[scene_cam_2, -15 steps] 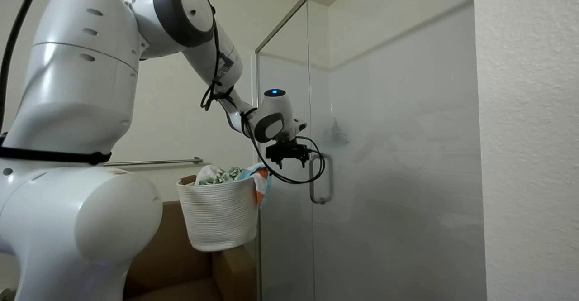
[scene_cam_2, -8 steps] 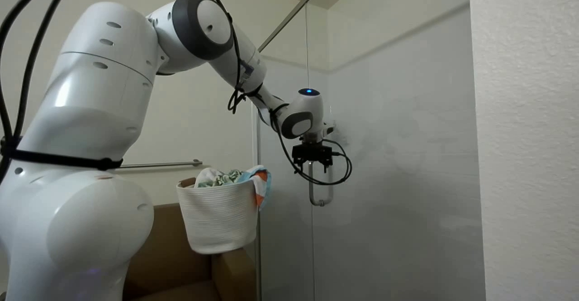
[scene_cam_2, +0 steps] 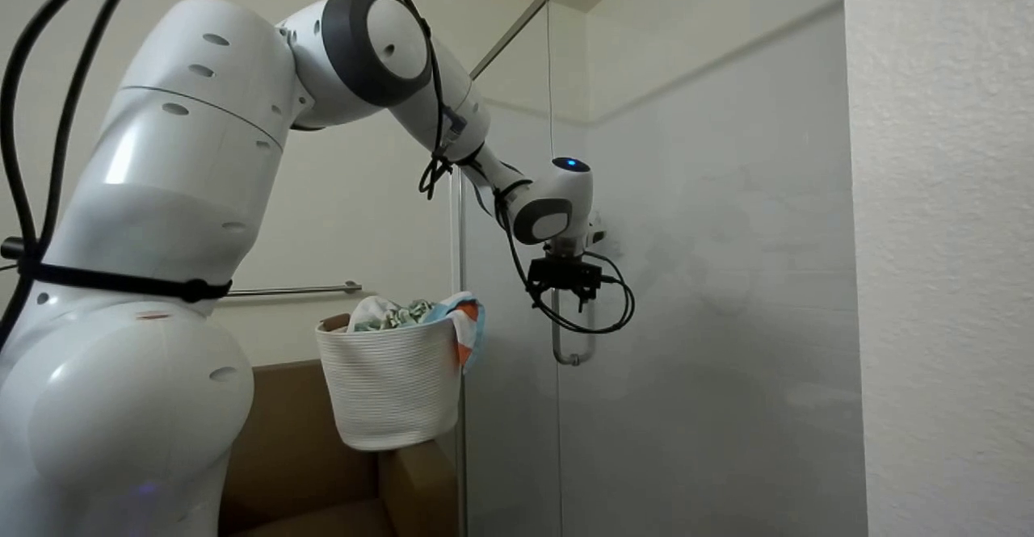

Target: Open the shower door

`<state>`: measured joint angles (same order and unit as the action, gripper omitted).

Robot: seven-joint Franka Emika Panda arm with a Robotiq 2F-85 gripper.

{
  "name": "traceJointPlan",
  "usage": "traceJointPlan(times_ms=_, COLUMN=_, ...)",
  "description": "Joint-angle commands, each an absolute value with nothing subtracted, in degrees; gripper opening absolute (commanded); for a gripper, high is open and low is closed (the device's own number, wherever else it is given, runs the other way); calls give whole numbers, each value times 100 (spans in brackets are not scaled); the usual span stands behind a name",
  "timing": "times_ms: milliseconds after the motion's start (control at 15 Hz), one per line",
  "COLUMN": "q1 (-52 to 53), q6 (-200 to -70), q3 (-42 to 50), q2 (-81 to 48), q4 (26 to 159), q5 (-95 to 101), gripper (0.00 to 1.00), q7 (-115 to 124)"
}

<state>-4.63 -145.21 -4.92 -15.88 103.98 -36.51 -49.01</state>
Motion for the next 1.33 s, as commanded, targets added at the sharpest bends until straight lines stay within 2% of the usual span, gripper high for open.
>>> traceJointPlan(times_ms=0, q1=-530, q6=-14524, q3=-574, q2=-1589, q4=10393, q5=-3604, gripper=100, q7=-4862)
traceJointPlan(times_ms=800, q1=-786, q6=-14495, q3=-792, q2=-1719, q4=10339, q5=-4706, gripper=100, q7=-5577)
traceJointPlan(times_ms=1267, q1=-879, q6=-13832, q3=-767, q2=-2067, q4=10002, q5=-5949, gripper=100, q7=-6672)
